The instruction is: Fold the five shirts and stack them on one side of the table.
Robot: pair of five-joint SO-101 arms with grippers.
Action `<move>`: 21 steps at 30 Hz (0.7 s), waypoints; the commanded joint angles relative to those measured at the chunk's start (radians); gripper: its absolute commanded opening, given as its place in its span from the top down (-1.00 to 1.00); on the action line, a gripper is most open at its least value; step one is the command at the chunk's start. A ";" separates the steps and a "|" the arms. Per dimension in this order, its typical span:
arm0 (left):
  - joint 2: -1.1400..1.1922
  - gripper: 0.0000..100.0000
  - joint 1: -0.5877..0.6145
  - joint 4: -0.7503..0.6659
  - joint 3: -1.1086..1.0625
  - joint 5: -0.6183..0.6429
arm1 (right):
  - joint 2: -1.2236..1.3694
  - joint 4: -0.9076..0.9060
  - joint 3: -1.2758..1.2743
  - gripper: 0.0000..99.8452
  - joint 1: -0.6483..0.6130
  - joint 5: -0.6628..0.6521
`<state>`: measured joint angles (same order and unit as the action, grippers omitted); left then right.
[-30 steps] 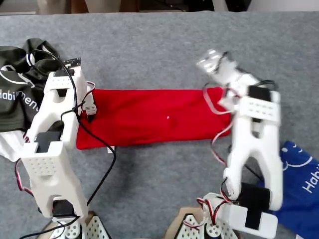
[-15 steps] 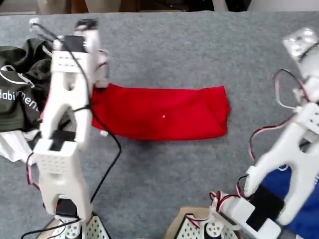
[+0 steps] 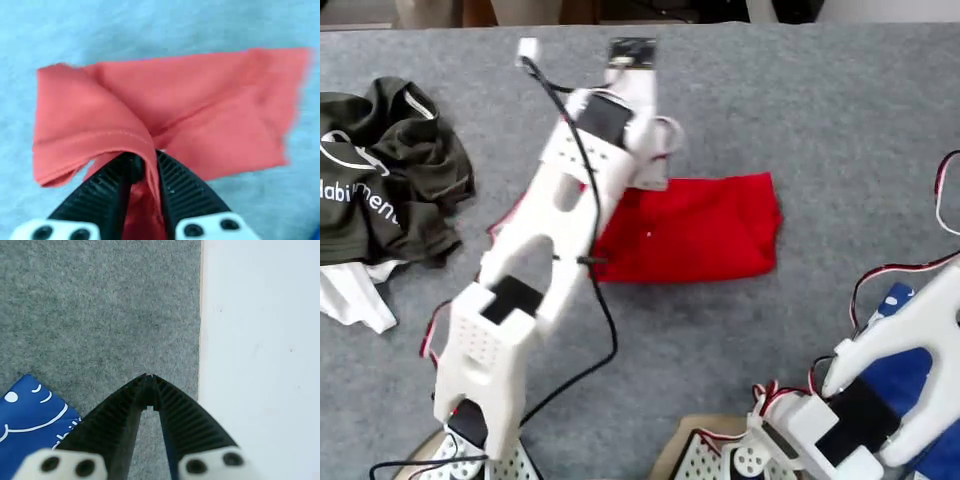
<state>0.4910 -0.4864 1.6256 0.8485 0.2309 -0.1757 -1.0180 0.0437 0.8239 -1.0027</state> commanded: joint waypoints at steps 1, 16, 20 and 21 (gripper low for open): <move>-0.015 0.96 -0.097 -0.060 0.112 0.011 | -0.031 0.002 0.039 0.98 -0.007 -0.012; 0.157 0.96 -0.212 -0.353 0.098 0.012 | -0.031 -0.003 0.036 0.99 -0.039 -0.012; 0.168 0.96 -0.252 -0.402 0.098 0.012 | -0.031 0.002 0.019 0.99 -0.058 -0.012; 0.168 0.96 -0.261 -0.413 0.098 0.012 | -0.031 0.002 0.019 0.99 -0.064 -0.012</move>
<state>0.6767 -0.7165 1.2559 0.9099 0.2355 -0.1757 -1.0180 0.0437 0.7841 -1.0027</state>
